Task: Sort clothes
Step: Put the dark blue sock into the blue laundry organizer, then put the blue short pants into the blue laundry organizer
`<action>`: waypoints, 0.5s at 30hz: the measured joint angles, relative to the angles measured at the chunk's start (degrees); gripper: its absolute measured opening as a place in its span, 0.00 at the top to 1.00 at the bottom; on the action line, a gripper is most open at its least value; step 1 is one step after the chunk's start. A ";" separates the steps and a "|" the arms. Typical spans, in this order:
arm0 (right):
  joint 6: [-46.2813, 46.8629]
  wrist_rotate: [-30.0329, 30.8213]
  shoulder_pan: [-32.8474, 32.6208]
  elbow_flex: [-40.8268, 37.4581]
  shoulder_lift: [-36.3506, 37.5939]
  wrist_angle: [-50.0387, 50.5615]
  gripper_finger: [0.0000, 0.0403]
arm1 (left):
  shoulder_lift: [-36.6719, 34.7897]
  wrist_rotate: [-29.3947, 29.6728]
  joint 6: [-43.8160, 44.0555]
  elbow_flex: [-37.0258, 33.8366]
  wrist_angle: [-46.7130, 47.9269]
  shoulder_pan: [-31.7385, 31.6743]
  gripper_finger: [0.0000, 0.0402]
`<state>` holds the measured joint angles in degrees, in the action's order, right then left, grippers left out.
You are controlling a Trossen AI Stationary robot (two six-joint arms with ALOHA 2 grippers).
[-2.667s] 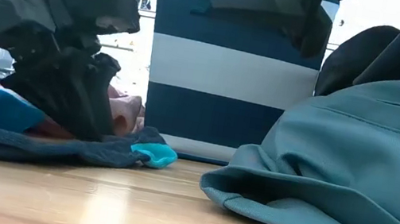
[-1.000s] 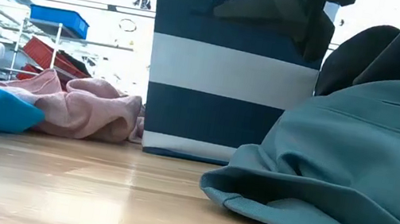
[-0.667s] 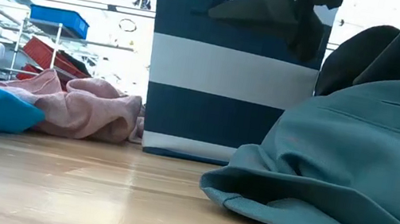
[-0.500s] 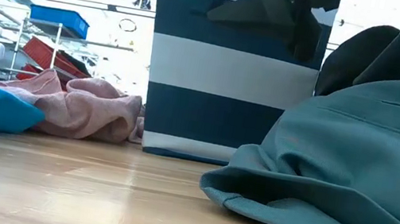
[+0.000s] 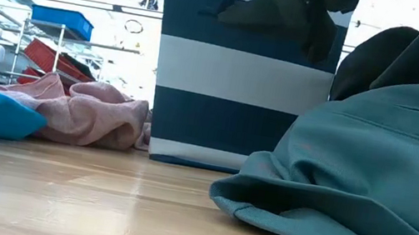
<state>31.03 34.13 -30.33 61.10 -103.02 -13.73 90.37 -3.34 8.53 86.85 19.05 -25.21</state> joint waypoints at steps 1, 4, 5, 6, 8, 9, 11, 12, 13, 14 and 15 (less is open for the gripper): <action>0.00 0.00 0.00 -0.02 0.00 0.49 0.51 | 0.24 -0.34 -0.08 0.00 0.20 -0.02 0.91; 0.05 -0.51 0.00 0.00 0.00 1.72 0.51 | 0.37 -2.38 -0.25 0.00 2.18 -0.02 0.81; 0.46 -1.11 0.00 -0.01 0.00 2.12 0.51 | 0.37 -3.12 -0.22 0.00 2.85 -0.02 0.77; 1.06 -1.41 0.00 -0.02 0.00 2.53 0.51 | 0.33 -3.91 -0.14 0.00 3.65 -0.02 0.73; 1.91 -1.49 0.00 -0.02 0.00 3.35 0.51 | -0.04 -5.14 0.18 0.00 5.75 -0.07 0.64; 2.28 -1.51 0.00 -0.02 0.00 3.62 0.51 | -0.33 -6.03 0.18 0.12 6.61 -0.09 0.60; 2.66 -1.51 0.00 -0.02 0.00 3.84 0.51 | -0.91 -7.82 0.20 1.48 10.14 -0.28 0.53; 2.77 -1.51 0.00 -0.02 0.00 3.83 0.51 | -1.18 -8.34 0.22 2.40 11.70 -0.28 0.51; 2.85 -1.49 0.00 -0.02 0.00 3.82 0.51 | -1.51 -8.98 0.22 3.48 13.41 -0.28 0.49; 3.24 -1.49 -0.01 -0.02 0.00 3.80 0.51 | -2.06 -9.98 0.18 4.45 15.30 -0.28 0.48; 3.71 -1.49 -0.03 -0.02 0.00 3.81 0.51 | -2.67 -11.14 0.06 5.29 17.57 -0.28 0.47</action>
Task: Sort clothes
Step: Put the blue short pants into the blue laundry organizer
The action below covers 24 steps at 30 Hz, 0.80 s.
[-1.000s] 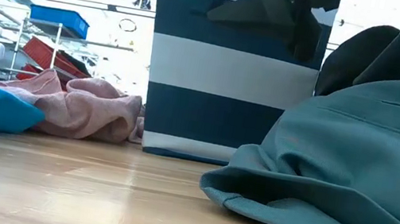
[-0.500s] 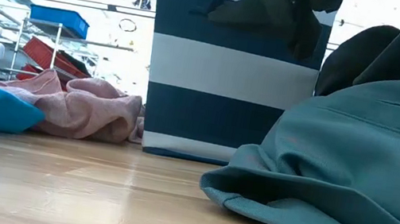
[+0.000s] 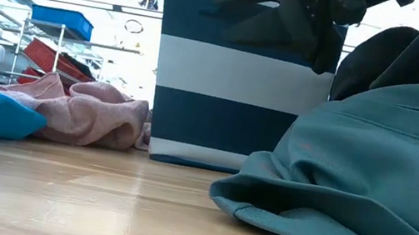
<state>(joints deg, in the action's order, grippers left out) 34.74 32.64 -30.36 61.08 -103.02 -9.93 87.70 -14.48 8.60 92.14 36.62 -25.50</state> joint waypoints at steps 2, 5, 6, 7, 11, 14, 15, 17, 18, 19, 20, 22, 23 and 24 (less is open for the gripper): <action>0.74 -0.02 -0.04 0.00 0.00 -0.03 0.51 | -1.77 -3.13 -0.52 1.62 3.51 0.17 0.47; 1.30 0.00 -0.14 0.00 0.00 0.01 0.51 | -6.21 -7.07 -2.01 2.25 8.64 1.88 0.47; 1.64 -0.02 -0.19 0.00 0.00 -0.01 0.51 | -7.84 -7.29 -2.70 2.25 10.42 2.86 0.47; 1.94 0.00 -0.30 0.00 0.00 0.01 0.51 | -9.57 -7.29 -3.19 2.25 12.20 4.09 0.47; 2.27 0.02 -1.08 0.00 0.00 0.16 0.51 | -16.14 -2.66 -3.28 2.11 19.09 11.30 0.47; 2.54 0.05 -1.68 0.00 0.00 0.23 0.51 | -21.20 3.07 -0.24 -0.39 20.13 19.16 0.47; 2.55 0.11 -1.77 0.00 0.00 0.23 0.51 | -22.79 5.08 1.10 -1.47 20.09 21.76 0.47; 2.75 0.27 -2.02 0.00 0.00 0.36 0.51 | -25.77 8.61 3.94 -4.27 20.06 26.95 0.47; 3.01 0.28 -2.01 0.00 0.00 0.49 0.51 | -27.10 10.07 5.56 -5.78 20.14 29.43 0.47; 3.28 0.31 -2.00 0.01 0.00 0.74 0.51 | -28.40 11.69 7.36 -7.47 20.08 31.83 0.47; 3.54 0.32 -2.00 0.00 0.00 0.90 0.51 | -29.60 13.25 9.21 -9.22 19.79 34.17 0.47; 3.61 0.33 -2.00 0.00 0.00 1.17 0.51 | -31.76 16.13 12.49 -13.27 18.94 38.59 0.47; 3.61 0.35 -2.00 0.00 0.00 1.22 0.51 | -32.51 17.10 14.10 -15.25 18.05 40.45 0.47; 3.61 0.35 -2.00 0.00 0.00 1.42 0.51 | -33.16 17.77 15.78 -17.49 16.80 42.41 0.47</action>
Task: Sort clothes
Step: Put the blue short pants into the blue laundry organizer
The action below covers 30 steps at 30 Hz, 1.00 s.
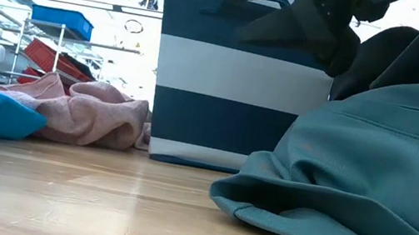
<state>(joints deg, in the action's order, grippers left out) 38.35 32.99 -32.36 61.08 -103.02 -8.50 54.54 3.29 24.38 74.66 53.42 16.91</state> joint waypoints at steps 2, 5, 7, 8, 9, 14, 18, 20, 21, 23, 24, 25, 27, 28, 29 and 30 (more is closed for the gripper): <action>0.00 0.00 0.02 0.00 0.00 0.12 0.51 | -0.51 -0.05 2.21 -3.96 -2.53 2.95 0.47; 0.00 0.17 0.12 0.00 0.00 0.19 0.51 | 0.00 -2.84 4.84 -8.42 -4.64 6.94 0.47; -0.05 0.22 0.15 0.00 0.00 0.23 0.51 | 1.13 -3.46 6.19 -10.40 -5.05 9.50 0.47; -0.26 0.24 0.17 0.00 0.00 0.23 0.51 | 1.50 -3.54 6.76 -11.20 -5.04 10.84 0.47; -0.45 0.28 0.17 0.00 0.00 0.23 0.51 | 1.80 -3.62 6.90 -11.94 -5.10 12.17 0.47; -1.11 0.28 0.17 0.00 0.00 0.25 0.51 | 4.34 0.73 11.88 -16.45 -5.63 18.15 0.47; -1.11 0.26 0.15 0.00 0.00 0.23 0.51 | 6.28 6.28 15.03 -20.84 -6.89 21.38 0.47; -1.09 0.22 0.15 0.00 0.00 0.25 0.51 | 7.19 7.32 17.14 -23.43 -7.37 22.33 0.47; -1.09 0.23 0.15 0.00 0.00 0.25 0.51 | 7.72 7.34 18.16 -24.84 -7.78 22.66 0.47; -1.09 0.16 0.15 0.00 0.00 0.21 0.51 | 8.74 7.45 20.38 -27.32 -9.20 23.30 0.47; -1.09 0.11 0.15 0.00 0.00 0.27 0.51 | 9.11 7.43 21.32 -28.40 -9.55 23.55 0.47; -1.11 0.11 0.15 0.00 0.00 0.26 0.51 | 9.51 7.37 21.77 -29.28 -10.05 23.78 0.47; -1.36 0.11 0.17 0.00 0.00 0.17 0.51 | 10.41 7.24 22.15 -30.26 -10.68 24.03 0.47; -1.36 0.13 0.20 0.00 0.00 0.22 0.51 | 10.87 7.26 22.25 -30.36 -10.45 24.04 0.47; -1.40 0.13 0.33 0.00 0.00 0.22 0.51 | 11.29 7.31 22.23 -30.36 -10.39 24.04 0.47; -1.49 0.13 0.50 0.00 0.00 0.21 0.51 | 11.59 7.40 21.84 -30.36 -10.49 24.01 0.47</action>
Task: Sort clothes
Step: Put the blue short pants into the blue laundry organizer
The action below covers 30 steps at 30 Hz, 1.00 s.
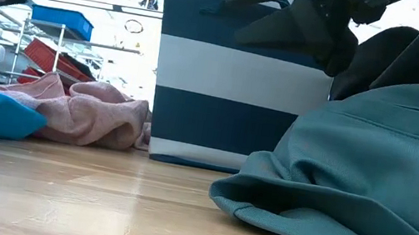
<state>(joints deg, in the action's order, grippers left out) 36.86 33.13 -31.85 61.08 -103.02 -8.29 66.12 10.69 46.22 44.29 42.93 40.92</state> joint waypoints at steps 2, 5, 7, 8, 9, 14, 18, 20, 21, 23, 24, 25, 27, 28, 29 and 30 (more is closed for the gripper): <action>-0.85 0.02 0.61 0.00 0.00 0.00 0.51 | 0.58 0.08 -0.60 0.00 0.00 -0.02 0.47; -1.54 -0.15 1.80 0.00 0.00 -0.04 0.51 | 1.62 0.10 -1.53 0.02 0.00 -0.02 0.47; -0.56 -0.30 2.29 0.00 -0.02 0.00 0.51 | 2.38 0.09 -1.51 0.02 -0.08 -0.02 0.47; -0.11 -0.22 2.34 0.00 -0.27 -0.26 0.51 | 2.84 -0.05 -1.51 0.02 -0.25 -0.02 0.47; 0.05 -0.26 2.31 0.01 -0.60 -0.65 0.51 | 3.39 -0.64 -1.49 0.02 -0.64 -0.03 0.47; -1.28 -1.03 1.22 0.00 -2.21 -0.30 0.51 | 6.81 -2.59 0.84 0.04 -2.86 -0.06 0.47; -4.58 -5.04 2.15 0.00 -2.64 0.12 0.51 | 9.95 -3.84 1.76 0.04 -3.64 -0.06 0.47; -4.57 -7.19 2.71 0.00 -2.62 -0.10 0.51 | 11.33 -3.86 2.98 0.04 -3.55 -0.17 0.47; -4.58 -8.26 2.91 0.00 -2.62 -0.10 0.51 | 12.00 -3.95 3.21 0.04 -3.84 -0.26 0.47; -4.75 -10.37 3.05 0.00 -2.62 -0.10 0.51 | 13.04 -4.78 4.40 0.04 -4.42 -0.34 0.47; -4.79 -11.12 3.04 0.00 -2.62 -0.07 0.51 | 13.46 -5.19 4.52 0.04 -5.05 -0.35 0.47; -5.01 -11.54 3.01 0.00 -2.62 -0.02 0.51 | 13.73 -5.33 4.52 0.04 -6.18 -0.35 0.48; -5.87 -12.57 2.84 0.00 -2.62 0.17 0.51 | 13.90 -5.35 4.55 0.04 -8.46 -0.35 0.53; -6.15 -12.69 2.60 0.00 -2.62 0.22 0.51 | 13.89 -5.32 4.53 0.04 -9.68 -0.35 0.57; -6.44 -12.68 2.43 0.00 -2.62 0.35 0.51 | 13.88 -5.22 4.52 0.06 -10.99 -0.35 0.62; -6.65 -12.68 2.30 0.00 -2.62 0.44 0.51 | 13.88 -5.19 4.50 0.07 -12.06 -0.35 0.67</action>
<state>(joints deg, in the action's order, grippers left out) 30.21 20.45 -29.56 61.08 -105.65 -7.85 80.01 5.50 50.72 44.36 30.88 40.58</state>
